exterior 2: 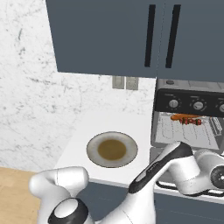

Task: Pick up the kebab skewer and baguette bread, and place them inside the toaster oven. Close the toaster oven door and start by setting the timer.

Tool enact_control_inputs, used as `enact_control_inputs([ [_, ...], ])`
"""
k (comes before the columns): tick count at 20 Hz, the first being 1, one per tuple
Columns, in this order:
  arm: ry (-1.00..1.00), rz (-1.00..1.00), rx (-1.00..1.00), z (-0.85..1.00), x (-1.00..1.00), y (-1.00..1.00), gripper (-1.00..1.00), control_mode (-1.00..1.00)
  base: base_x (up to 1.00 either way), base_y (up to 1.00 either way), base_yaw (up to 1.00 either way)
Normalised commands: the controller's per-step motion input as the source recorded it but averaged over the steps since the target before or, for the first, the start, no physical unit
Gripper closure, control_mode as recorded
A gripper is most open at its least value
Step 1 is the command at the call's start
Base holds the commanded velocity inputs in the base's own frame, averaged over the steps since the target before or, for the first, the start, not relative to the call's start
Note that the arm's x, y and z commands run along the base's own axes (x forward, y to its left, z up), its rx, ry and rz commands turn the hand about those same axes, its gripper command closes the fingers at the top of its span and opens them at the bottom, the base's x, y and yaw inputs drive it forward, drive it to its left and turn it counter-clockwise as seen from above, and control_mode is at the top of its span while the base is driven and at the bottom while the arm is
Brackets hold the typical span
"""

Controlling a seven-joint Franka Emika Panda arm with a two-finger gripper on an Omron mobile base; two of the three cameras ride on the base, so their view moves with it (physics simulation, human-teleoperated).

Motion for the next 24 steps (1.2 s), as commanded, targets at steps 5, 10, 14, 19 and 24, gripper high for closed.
enact_control_inputs([
  [5, -0.07, 0.03, 0.00, -0.07, -1.00, 0.14, -1.00, -1.00, 0.00, 0.00, 0.00],
  [10, -0.08, 0.01, 0.00, -0.37, -0.94, 0.25, -1.00, -1.00, 0.00, 0.00, 0.00],
  [14, -0.15, 0.03, 0.00, -0.36, -0.52, 0.46, -1.00, -1.00, 0.00, 0.00, 0.00],
  [19, -0.20, 0.08, 0.00, -0.36, -0.23, 0.41, -1.00, -1.00, 0.00, 0.00, 0.00],
  [24, -0.19, 0.01, 0.00, -0.38, -0.06, 0.38, -1.00, -1.00, 0.00, 0.00, 0.00],
])
